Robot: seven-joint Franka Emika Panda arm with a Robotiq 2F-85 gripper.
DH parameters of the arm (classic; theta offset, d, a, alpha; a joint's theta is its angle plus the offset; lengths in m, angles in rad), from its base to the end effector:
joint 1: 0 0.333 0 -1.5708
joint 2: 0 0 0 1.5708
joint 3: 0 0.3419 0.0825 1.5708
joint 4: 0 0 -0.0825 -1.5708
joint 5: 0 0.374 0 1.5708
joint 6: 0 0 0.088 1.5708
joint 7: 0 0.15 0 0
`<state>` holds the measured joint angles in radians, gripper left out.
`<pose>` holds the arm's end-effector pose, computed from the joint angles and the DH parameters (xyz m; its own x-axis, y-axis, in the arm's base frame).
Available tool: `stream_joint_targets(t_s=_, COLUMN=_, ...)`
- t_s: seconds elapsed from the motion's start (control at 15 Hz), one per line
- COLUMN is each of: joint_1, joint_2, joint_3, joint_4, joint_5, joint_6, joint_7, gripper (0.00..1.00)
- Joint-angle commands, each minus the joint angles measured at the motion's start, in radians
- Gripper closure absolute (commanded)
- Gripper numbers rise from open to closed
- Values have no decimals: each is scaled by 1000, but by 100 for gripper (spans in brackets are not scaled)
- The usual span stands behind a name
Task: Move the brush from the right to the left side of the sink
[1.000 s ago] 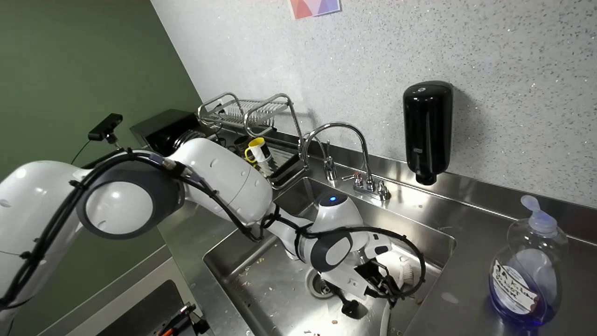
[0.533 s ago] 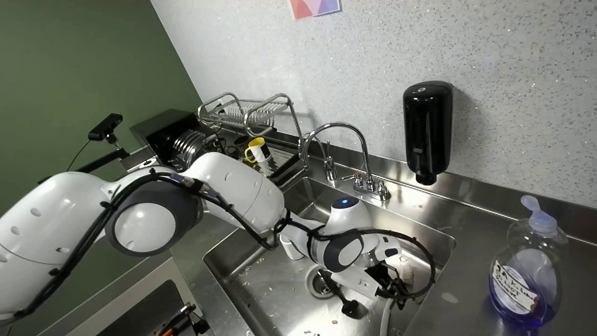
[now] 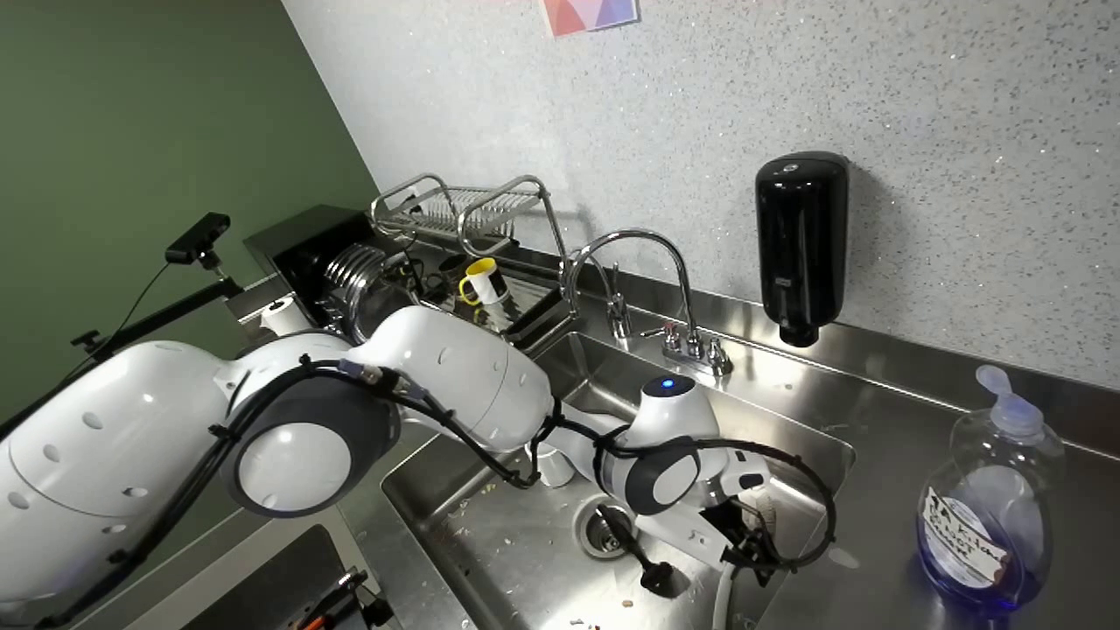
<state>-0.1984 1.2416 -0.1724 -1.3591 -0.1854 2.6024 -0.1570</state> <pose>0.6648 -0.2391 -0.0540 0.9963 0.0539 -0.0664 0.0687 -0.9667 0.2466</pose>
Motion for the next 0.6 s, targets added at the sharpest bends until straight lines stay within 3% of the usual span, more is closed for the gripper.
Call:
stream_joint_targets(t_s=0.0, joint_1=-20, joint_2=44, joint_3=24, joint_4=82, joint_5=8, joint_6=-63, joint_7=-34, gripper=2)
stream_joint_targets(t_s=0.07, joint_1=-21, joint_2=51, joint_3=26, joint_4=91, joint_5=9, joint_6=-68, joint_7=-35, gripper=26)
stream_joint_targets(t_s=0.2, joint_1=-21, joint_2=66, joint_3=27, joint_4=110, joint_5=8, joint_6=-80, joint_7=-35, gripper=31)
stream_joint_targets(t_s=0.53, joint_1=-17, joint_2=83, joint_3=24, joint_4=141, joint_5=7, joint_6=-102, joint_7=-29, gripper=72)
